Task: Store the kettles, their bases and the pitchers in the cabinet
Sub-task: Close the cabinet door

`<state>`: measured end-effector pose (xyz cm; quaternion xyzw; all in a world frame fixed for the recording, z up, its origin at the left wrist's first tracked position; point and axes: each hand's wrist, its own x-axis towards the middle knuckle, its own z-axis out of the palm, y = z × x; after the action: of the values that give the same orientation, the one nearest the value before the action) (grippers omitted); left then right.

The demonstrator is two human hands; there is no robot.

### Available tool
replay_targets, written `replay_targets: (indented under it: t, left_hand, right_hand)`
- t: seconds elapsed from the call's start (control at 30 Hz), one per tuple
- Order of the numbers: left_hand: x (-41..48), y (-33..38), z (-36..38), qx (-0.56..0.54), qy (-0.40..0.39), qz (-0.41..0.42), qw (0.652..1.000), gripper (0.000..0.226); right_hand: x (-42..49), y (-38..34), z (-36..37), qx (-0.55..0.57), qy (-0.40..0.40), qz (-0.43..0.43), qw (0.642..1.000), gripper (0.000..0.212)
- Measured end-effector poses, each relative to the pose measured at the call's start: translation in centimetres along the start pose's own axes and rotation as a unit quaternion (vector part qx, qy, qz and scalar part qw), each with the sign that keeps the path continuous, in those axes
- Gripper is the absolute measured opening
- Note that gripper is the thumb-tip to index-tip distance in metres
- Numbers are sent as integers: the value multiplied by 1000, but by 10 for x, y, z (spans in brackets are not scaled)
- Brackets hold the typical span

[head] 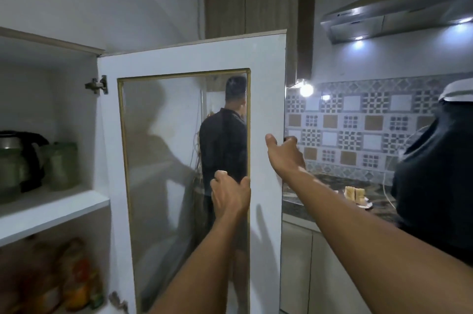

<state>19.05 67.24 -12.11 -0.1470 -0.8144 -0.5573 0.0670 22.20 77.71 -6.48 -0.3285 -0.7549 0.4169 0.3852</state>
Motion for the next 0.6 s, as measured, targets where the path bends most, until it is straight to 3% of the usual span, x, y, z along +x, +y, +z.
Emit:
replay_targets:
  t: [0.23,0.43,0.6]
  left_hand:
    - [-7,-12,19,25,-7,15,1000,72]
    - [-47,-8,13,31,-23,54,998,95]
    - [-90,-12,-24,46,-21,103,993,105]
  right_hand:
    - [11,11,-1,44,-21,-7,999,58]
    - [-23,-2,-22,40,-38,-19,998,76]
    - [-94,-25,-35,46,-51,-63,996,62]
